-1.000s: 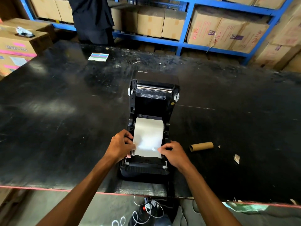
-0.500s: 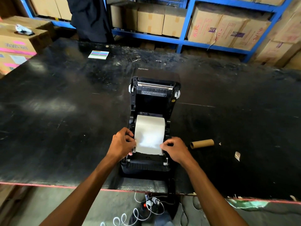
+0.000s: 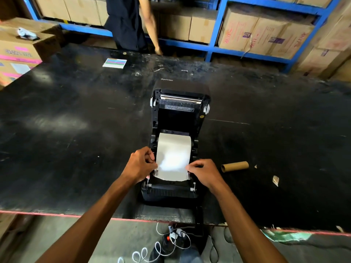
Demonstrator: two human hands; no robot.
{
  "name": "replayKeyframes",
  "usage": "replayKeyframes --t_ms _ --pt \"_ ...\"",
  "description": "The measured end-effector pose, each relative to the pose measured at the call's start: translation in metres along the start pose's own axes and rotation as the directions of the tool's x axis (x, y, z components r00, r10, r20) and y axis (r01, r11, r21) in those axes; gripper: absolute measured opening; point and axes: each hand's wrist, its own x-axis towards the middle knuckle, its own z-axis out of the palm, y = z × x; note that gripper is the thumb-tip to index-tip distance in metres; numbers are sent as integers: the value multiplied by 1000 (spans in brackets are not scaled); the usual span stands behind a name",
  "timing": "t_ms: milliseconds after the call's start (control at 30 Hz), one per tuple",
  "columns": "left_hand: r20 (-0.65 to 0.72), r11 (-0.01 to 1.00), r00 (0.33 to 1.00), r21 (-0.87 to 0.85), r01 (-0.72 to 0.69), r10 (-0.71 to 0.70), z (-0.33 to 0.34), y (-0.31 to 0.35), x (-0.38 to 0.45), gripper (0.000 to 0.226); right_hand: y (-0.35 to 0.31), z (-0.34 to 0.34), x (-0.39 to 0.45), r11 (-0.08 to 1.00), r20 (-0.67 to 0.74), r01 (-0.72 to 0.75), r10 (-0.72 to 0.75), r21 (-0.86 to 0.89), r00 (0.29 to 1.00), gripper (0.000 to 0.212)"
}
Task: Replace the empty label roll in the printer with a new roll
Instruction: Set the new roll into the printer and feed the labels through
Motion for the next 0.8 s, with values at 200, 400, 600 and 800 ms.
replayKeyframes --t_ms 200,400,600,800 --pt "-12 999 999 -3 -36 36 1 -1 0 21 8 2 -1 1000 8 13 -13 -27 1000 10" --pt "43 1000 999 10 -18 18 -1 -1 1 19 3 4 -8 996 -28 43 -41 78 999 12" --pt "30 1000 999 9 -25 25 -2 -1 -1 20 9 5 -17 992 -38 118 -117 32 992 11" --pt "43 997 997 31 -72 71 -1 -4 0 20 26 3 -50 874 -37 438 -455 -211 890 31"
